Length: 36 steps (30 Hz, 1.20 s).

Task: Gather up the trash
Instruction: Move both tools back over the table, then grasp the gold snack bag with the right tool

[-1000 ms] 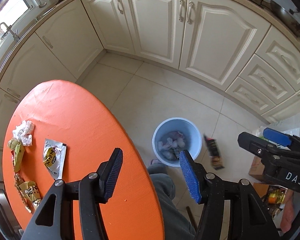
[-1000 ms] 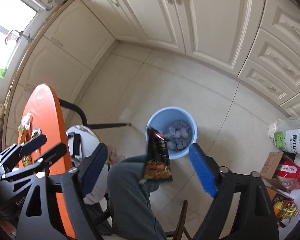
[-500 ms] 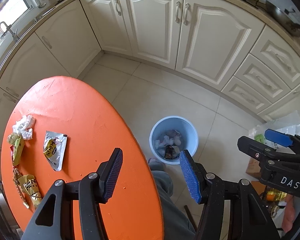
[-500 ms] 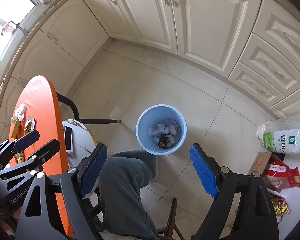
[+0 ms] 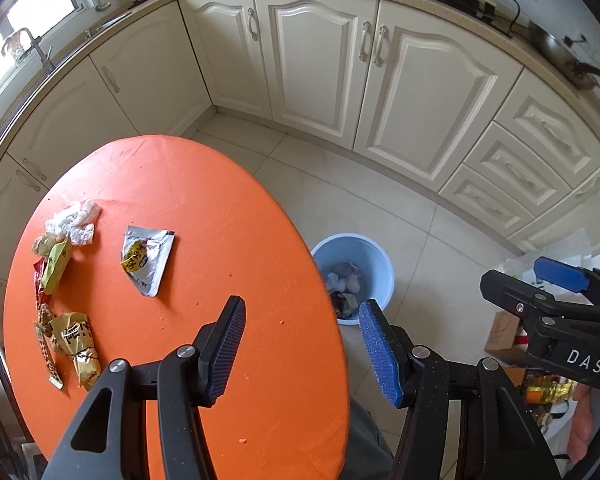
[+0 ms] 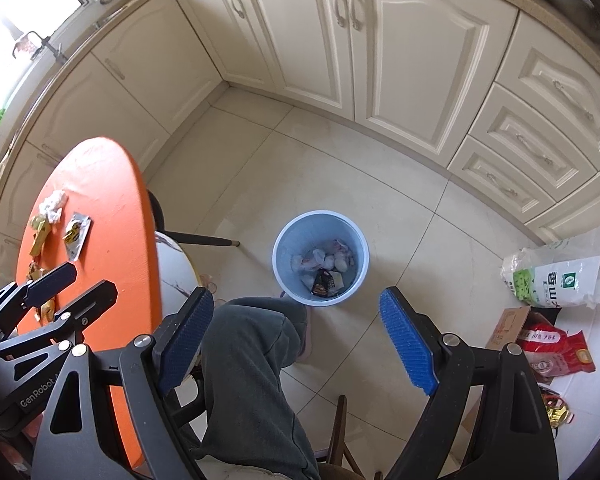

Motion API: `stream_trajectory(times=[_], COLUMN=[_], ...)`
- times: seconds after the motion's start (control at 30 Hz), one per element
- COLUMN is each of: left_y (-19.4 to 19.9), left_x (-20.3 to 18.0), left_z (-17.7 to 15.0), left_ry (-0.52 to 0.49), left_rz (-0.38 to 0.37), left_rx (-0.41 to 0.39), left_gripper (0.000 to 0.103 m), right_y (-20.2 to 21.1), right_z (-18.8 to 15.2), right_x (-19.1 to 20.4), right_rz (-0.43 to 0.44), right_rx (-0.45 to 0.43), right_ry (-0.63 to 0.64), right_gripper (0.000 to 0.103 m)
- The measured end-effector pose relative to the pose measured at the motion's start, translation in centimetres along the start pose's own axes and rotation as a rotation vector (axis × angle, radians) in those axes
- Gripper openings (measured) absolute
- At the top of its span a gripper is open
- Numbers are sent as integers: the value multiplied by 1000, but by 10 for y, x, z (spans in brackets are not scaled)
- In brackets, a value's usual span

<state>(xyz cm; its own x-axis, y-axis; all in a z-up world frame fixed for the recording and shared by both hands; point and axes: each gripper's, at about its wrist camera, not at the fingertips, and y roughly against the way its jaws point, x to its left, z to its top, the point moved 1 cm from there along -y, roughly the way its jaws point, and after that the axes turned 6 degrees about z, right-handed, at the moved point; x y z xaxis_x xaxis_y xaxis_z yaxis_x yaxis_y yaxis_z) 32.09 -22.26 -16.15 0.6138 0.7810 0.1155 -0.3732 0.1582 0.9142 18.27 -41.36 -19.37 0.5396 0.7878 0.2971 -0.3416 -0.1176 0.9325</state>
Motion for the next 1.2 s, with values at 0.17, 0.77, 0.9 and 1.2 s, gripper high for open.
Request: stream_trajectory(times=[0.17,0.77,0.9,1.2], left_y=[21,78,87,84], left_x=[28,194,228,299], left_z=[-26,-118,-136,-168], left_ry=[45,339,408,557], left_rz=[1,67,89,110], left_rx=[-18,-15,-6,29], left_gripper=[55,56,56,56], right_y=[7,-11,-31,-72], right_z=[-10,-43,-52,-66], right_x=[31,201,249,338], right_rz=[2,71,92,118], right_rx=[-9,38,84,172], right_ry=[55,322,397,542], right_gripper=[89,91,91,91])
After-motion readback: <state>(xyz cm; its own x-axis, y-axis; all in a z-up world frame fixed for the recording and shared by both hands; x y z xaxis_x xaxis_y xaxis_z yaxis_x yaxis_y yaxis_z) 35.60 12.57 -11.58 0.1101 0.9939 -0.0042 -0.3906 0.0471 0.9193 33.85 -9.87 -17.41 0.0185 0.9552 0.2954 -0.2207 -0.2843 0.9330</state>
